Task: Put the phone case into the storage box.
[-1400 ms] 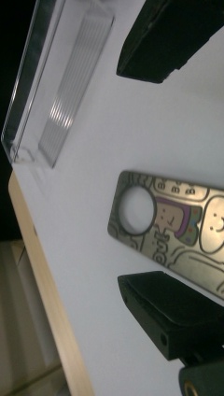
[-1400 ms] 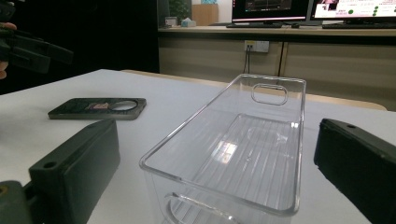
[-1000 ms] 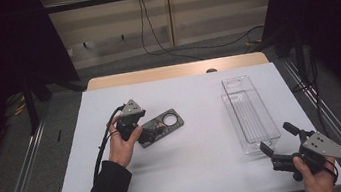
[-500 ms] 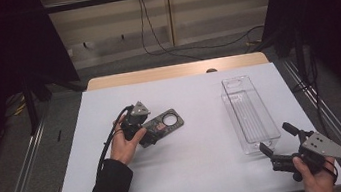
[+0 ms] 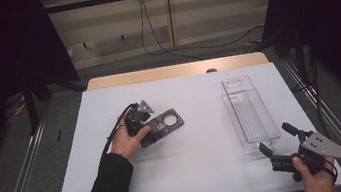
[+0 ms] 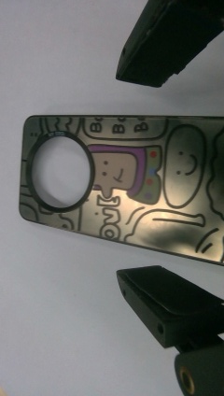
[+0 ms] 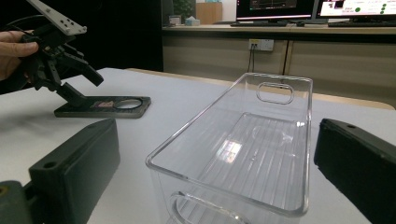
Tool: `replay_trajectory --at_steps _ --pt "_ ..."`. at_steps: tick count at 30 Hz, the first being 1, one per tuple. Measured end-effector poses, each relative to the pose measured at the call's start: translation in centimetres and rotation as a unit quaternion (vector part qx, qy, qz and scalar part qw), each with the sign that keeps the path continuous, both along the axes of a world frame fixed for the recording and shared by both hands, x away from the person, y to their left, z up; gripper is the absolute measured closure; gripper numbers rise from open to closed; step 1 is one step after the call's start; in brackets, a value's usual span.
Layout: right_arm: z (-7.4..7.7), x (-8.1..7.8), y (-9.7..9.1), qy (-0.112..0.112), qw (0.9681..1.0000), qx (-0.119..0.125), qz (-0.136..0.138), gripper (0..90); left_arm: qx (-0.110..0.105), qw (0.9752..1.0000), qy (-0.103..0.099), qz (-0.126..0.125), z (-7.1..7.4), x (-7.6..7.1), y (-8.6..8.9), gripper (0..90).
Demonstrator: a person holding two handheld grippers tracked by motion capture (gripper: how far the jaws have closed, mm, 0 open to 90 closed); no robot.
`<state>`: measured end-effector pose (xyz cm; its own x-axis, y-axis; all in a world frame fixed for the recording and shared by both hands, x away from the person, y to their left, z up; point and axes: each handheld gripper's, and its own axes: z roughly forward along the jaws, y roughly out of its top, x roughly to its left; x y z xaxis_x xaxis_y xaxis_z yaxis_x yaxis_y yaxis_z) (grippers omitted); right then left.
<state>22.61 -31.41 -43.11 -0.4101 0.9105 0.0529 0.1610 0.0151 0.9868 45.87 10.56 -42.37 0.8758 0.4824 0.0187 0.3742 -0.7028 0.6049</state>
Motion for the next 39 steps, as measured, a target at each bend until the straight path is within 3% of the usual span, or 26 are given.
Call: replay_trajectory --at_steps 14,15,20,26,31,39 --pt "0.0 0.0 0.0 0.001 1.0 0.0 0.0 0.0 0.029 0.9993 0.018 -0.012 -1.0 1.7 -1.0 4.6" --pt "0.0 0.0 0.0 0.001 1.0 0.0 0.0 0.0 0.022 0.9995 0.023 -0.007 -1.2 1.7 -1.1 4.4" --pt "0.0 0.0 0.0 0.001 1.0 0.0 0.0 0.0 0.043 0.9984 0.031 -0.02 -1.7 1.8 -1.2 4.4" --pt "0.0 0.0 0.0 0.001 1.0 0.0 0.0 0.0 0.055 0.9975 0.04 -0.018 -2.3 1.8 -1.5 4.4" --pt "0.0 0.0 0.0 0.0 1.0 0.0 0.0 0.0 0.046 0.9972 0.055 -0.017 -2.6 2.2 -1.2 2.3" --pt "0.0 -0.1 0.0 0.001 1.0 0.0 0.0 0.0 0.041 0.9973 0.058 -0.02 -2.8 2.3 -1.1 0.7"
